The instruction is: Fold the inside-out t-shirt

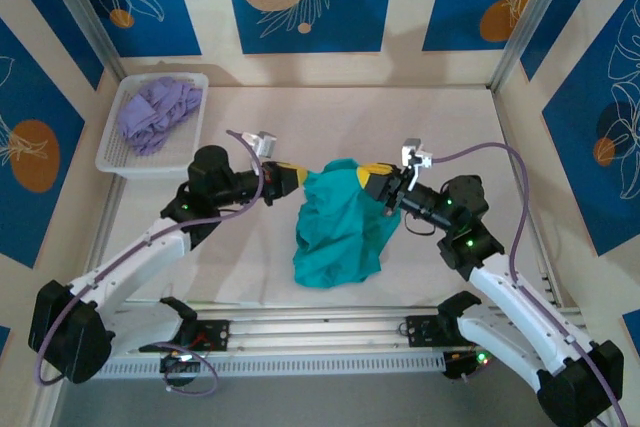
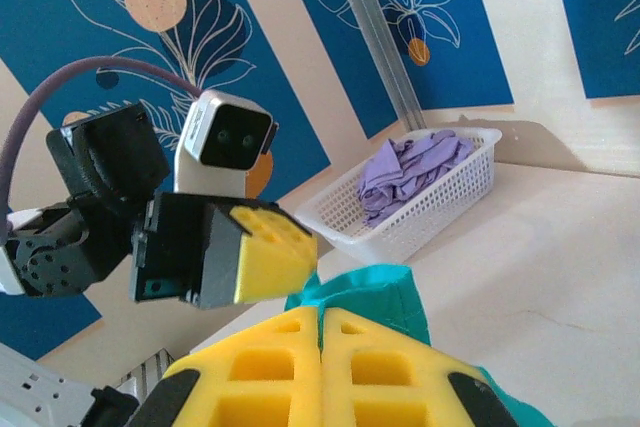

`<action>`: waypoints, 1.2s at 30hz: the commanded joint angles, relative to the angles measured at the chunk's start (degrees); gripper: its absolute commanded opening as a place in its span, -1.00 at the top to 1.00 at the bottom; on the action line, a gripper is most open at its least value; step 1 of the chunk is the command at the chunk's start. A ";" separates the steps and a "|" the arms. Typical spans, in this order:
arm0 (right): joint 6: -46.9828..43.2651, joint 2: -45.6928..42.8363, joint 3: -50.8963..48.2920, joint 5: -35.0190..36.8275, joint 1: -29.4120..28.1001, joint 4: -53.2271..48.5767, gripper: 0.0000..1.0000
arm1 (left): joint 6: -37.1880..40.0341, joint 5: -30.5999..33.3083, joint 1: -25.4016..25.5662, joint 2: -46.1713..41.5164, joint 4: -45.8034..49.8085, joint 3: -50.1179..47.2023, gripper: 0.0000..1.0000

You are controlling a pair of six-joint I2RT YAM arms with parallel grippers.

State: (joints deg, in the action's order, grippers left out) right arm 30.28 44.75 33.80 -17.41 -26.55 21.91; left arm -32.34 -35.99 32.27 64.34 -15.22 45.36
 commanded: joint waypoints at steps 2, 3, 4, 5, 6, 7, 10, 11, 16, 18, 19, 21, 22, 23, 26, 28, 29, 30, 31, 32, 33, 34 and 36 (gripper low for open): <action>-2.50 0.04 2.91 -3.13 0.41 -0.04 1.00 | 3.41 1.85 0.53 -0.73 0.33 -1.43 0.84; -3.53 -0.23 3.05 -3.67 0.67 -1.10 1.00 | 3.59 2.80 0.51 -0.96 0.14 -1.88 0.84; -4.31 -0.55 2.97 -4.41 1.08 -1.59 1.00 | 3.75 3.48 0.52 -1.18 -0.14 -2.34 0.85; -4.89 -0.91 2.73 -5.18 1.50 -1.77 1.00 | 3.91 4.21 0.53 -1.35 -0.24 -2.68 0.85; -5.29 -1.22 2.63 -5.87 1.87 -2.17 1.00 | 3.95 4.87 0.59 -1.55 -0.32 -3.06 0.85; -5.60 -1.41 2.52 -6.42 2.31 -2.67 1.00 | 4.01 5.40 0.45 -1.82 -0.35 -3.34 0.85; -6.41 -2.01 2.40 -7.02 3.45 -4.38 1.00 | 4.21 8.00 0.30 -3.58 0.43 -3.87 0.95; -6.61 -2.24 2.24 -7.02 3.73 -4.72 1.00 | 4.18 9.13 0.23 -4.32 0.60 -4.17 0.98; -7.13 -3.11 1.55 -6.76 5.06 -6.03 1.00 | 3.90 12.05 -0.40 -8.56 0.07 -5.46 1.00; -7.12 -2.94 1.29 -6.90 4.98 -6.05 1.00 | 3.27 10.89 -0.51 -9.28 -1.57 -5.63 1.00; -6.78 -2.73 1.10 -7.08 5.01 -5.63 1.00 | 2.76 9.01 -0.52 -9.17 -3.27 -5.79 1.00; -6.09 -2.25 0.98 -7.69 4.79 -4.41 1.00 | 1.21 4.25 -0.35 -8.16 -6.94 -5.65 1.00; -5.70 -1.99 1.05 -7.82 4.62 -3.64 1.00 | 0.33 1.56 -0.22 -7.12 -8.51 -5.35 0.96; -5.34 -1.64 1.05 -7.94 4.35 -2.80 1.00 | -0.06 0.07 0.07 -6.25 -9.09 -4.98 0.92; -4.29 -0.06 1.30 -8.26 3.32 0.12 1.00 | 1.14 -2.14 1.89 -3.57 -8.00 -3.36 0.83; -4.34 1.37 1.94 -8.30 2.35 0.98 1.00 | 2.65 -2.25 3.31 -2.50 -6.39 -2.36 0.80; -4.43 1.84 2.20 -8.28 1.97 1.19 1.00 | 3.12 -2.29 3.71 -2.17 -6.03 -2.06 0.80; -4.66 2.24 2.43 -8.22 1.64 1.14 1.00 | 3.40 -2.26 3.96 -1.96 -5.67 -1.86 0.78; -4.91 2.43 2.50 -8.13 1.46 0.90 1.00 | 3.45 -2.20 4.07 -1.85 -5.61 -1.78 0.77; -5.20 2.52 2.56 -7.93 1.40 0.66 1.00 | 3.51 -2.16 4.06 -1.89 -5.61 -1.86 0.76; -5.36 2.53 2.37 -7.75 1.40 0.52 1.00 | 3.58 -2.09 4.10 -2.00 -5.44 -1.94 0.76; -5.60 2.36 2.25 -7.56 1.41 0.22 1.00 | 3.75 -2.00 4.10 -2.17 -5.27 -2.01 0.75; -5.96 2.16 1.95 -7.23 1.41 -0.21 1.00 | 3.88 -1.76 4.09 -2.59 -5.22 -2.26 0.72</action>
State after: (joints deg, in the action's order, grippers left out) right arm 25.26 47.48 34.50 -24.69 -24.91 20.18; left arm -30.15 -36.23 36.10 62.74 -20.14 41.21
